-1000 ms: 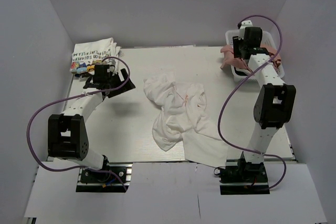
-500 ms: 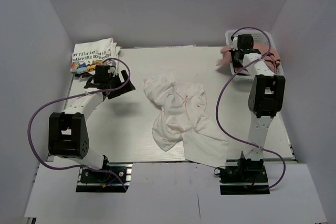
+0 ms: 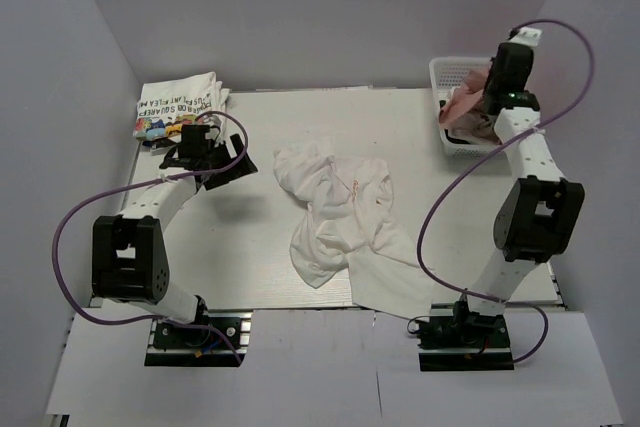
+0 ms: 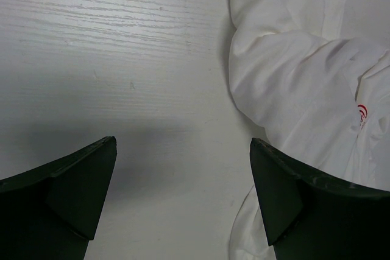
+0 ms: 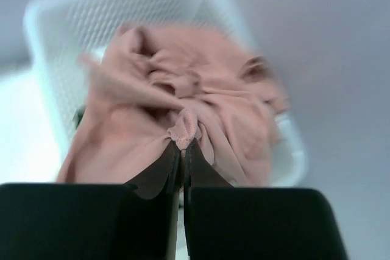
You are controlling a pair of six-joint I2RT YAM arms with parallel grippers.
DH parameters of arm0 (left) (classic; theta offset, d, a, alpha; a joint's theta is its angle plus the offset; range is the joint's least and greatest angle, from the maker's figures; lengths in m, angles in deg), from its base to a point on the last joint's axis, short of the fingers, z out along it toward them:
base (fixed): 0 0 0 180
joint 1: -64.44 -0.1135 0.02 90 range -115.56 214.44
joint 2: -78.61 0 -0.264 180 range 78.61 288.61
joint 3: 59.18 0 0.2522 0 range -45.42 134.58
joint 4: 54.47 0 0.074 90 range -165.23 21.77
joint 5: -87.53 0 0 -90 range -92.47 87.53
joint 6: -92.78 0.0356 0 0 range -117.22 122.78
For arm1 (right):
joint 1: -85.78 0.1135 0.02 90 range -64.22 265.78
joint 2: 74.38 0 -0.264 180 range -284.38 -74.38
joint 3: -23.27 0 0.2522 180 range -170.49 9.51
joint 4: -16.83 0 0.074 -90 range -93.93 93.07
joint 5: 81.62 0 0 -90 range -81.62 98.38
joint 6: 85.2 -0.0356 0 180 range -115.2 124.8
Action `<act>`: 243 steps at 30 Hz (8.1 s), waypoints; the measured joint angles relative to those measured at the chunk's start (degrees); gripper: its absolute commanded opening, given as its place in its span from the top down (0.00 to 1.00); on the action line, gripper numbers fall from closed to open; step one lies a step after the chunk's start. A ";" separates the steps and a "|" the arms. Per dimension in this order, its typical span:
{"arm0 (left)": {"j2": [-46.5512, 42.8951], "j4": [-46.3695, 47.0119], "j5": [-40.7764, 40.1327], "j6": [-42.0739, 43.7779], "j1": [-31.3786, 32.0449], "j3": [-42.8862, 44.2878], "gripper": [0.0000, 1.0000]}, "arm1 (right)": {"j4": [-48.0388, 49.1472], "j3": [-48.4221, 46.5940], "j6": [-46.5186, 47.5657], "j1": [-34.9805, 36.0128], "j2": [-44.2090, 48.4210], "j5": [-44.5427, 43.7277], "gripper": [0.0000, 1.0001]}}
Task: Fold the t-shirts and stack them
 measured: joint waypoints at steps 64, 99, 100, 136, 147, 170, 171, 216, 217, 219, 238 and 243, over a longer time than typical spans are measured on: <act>18.36 1.70 -8.90 -1.95 14.67 13.73 1.00 | 5.09 24.22 -21.03 26.67 -2.69 12.41 1.00; -34.34 -2.54 -8.17 7.93 16.28 39.23 1.00 | -4.66 -9.11 -4.28 28.59 46.51 20.33 1.00; -32.89 -2.01 -10.01 7.45 16.20 38.16 1.00 | -4.37 -8.41 -4.22 28.57 45.11 18.56 1.00; -3.74 -23.52 -34.18 -22.29 6.93 2.08 0.00 | 3.58 40.48 -17.35 24.20 24.63 13.73 0.10; -2.75 -18.12 -29.09 -25.70 2.95 -7.56 0.11 | 0.72 47.04 -21.73 28.94 34.18 7.82 0.10; -5.33 -9.35 -23.80 -24.55 2.45 -10.91 1.00 | -20.24 53.94 -23.28 44.11 36.46 9.99 0.10; -7.43 -9.57 -24.26 -24.50 2.45 -10.95 1.00 | -20.72 54.01 -23.43 44.68 36.11 10.03 0.10; -25.38 -17.94 -27.32 -16.70 3.50 35.06 1.00 | -8.24 -1.20 7.26 45.94 46.66 -25.44 1.00; -25.53 -18.69 -26.88 -16.09 3.50 37.99 1.00 | -8.09 -3.80 9.31 45.97 46.80 -24.90 1.00; -25.94 -20.48 -26.16 -14.88 3.50 43.85 1.00 | -8.00 -9.31 12.76 45.97 46.82 -23.30 1.00; -35.45 -26.01 -15.56 -10.71 3.04 70.58 1.00 | -6.73 -30.40 27.26 46.03 52.11 -3.41 1.00; -35.74 -23.19 -16.52 -10.43 3.04 63.23 1.00 | 1.31 -22.49 33.05 46.42 51.91 -9.07 1.00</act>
